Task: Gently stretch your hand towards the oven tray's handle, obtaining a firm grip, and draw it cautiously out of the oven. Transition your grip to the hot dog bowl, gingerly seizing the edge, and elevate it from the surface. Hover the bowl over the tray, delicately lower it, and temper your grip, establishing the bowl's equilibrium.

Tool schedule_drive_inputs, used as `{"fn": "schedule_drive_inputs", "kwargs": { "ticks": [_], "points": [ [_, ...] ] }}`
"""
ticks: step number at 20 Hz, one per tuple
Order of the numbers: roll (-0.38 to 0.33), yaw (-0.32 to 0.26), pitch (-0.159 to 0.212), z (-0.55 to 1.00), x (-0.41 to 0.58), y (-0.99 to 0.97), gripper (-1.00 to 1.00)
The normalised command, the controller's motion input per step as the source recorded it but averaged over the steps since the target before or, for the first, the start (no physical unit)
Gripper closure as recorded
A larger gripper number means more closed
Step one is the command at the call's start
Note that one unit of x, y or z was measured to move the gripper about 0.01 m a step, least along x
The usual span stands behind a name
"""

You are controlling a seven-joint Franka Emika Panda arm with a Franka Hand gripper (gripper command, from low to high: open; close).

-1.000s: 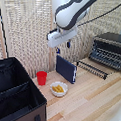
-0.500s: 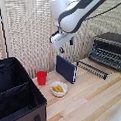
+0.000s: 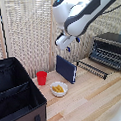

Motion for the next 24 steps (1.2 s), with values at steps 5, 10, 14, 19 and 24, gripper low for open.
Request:
{"fn": "schedule_drive_inputs", "kwargs": {
  "ticks": [5, 10, 14, 19, 24],
  "points": [
    [-0.304, 0.056, -0.037, 0.00, 0.000, -0.51, -1.00],
    [-0.269, 0.082, -0.015, 0.00, 0.000, -0.56, -1.00],
    [-0.254, 0.096, -0.002, 0.00, 0.000, -0.56, -1.00],
    [-0.254, 0.085, 0.000, -0.06, 0.000, -0.56, -1.00],
    [-0.227, 0.058, -0.010, -0.13, 0.000, -0.49, -1.00]
  ]
}}
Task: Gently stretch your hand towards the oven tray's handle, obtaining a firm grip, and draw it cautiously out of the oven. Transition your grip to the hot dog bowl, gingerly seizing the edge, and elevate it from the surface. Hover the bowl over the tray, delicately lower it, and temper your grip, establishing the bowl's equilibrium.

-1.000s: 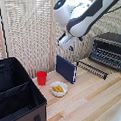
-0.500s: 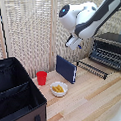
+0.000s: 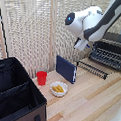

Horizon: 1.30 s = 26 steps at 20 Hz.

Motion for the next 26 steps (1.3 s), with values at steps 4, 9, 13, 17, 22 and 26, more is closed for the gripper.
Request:
{"fn": "schedule_drive_inputs", "kwargs": {
  "ticks": [4, 9, 13, 17, 22, 26],
  "points": [
    [-0.163, 0.033, -0.013, -0.14, 0.022, -0.45, -1.00],
    [-0.136, 0.038, 0.000, -0.27, 0.058, -0.42, -1.00],
    [-0.122, 0.025, 0.002, -0.29, 0.109, -0.42, -1.00],
    [-0.135, 0.000, 0.007, -0.27, 0.208, -0.39, -1.00],
    [-0.106, 0.009, 0.053, -0.27, 0.281, -0.36, -1.00],
    [-0.078, 0.035, 0.188, -0.24, 0.315, -0.30, -1.00]
  ]
}}
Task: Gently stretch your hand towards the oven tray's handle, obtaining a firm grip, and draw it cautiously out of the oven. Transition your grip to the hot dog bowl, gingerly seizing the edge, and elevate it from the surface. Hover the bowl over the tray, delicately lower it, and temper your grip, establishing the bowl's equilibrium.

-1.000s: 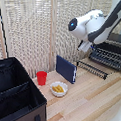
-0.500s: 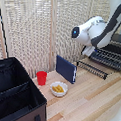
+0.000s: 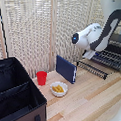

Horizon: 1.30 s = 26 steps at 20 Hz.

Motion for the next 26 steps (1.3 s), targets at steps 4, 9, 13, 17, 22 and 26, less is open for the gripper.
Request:
{"fn": "schedule_drive_inputs", "kwargs": {
  "ticks": [4, 9, 13, 17, 22, 26],
  "points": [
    [-0.052, 0.080, 0.234, -0.07, 0.257, -0.37, -1.00],
    [-0.047, 0.101, 0.152, 0.08, 0.048, -0.60, -1.00],
    [-0.074, 0.048, 0.055, 0.19, 0.000, -0.66, -1.00],
    [-0.119, 0.010, 0.007, 0.20, 0.000, -0.56, -1.00],
    [-0.052, 0.079, 0.034, 0.05, 0.000, -0.29, -1.00],
    [0.000, 0.038, 0.023, 0.00, 0.000, -0.09, 1.00]
  ]
}}
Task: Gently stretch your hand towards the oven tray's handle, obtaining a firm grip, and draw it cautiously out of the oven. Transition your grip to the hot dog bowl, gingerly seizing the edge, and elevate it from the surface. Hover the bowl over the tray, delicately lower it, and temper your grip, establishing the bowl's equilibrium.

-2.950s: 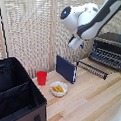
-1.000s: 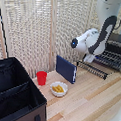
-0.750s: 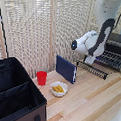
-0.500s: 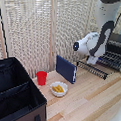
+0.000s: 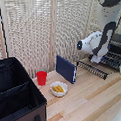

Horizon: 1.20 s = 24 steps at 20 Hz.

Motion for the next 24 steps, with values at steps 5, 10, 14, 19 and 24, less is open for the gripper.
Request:
{"fn": "schedule_drive_inputs", "kwargs": {
  "ticks": [5, 10, 14, 19, 24],
  "points": [
    [0.021, 0.001, 0.001, 0.00, 0.007, -0.08, 1.00],
    [0.056, 0.007, 0.000, 0.01, -0.005, -0.16, 1.00],
    [0.122, 0.103, 0.002, 0.12, -0.041, -0.34, 1.00],
    [0.118, 0.128, 0.033, 0.07, 0.000, -0.25, 1.00],
    [0.026, 0.042, 0.018, -0.04, 0.007, 0.12, 1.00]
  ]
}}
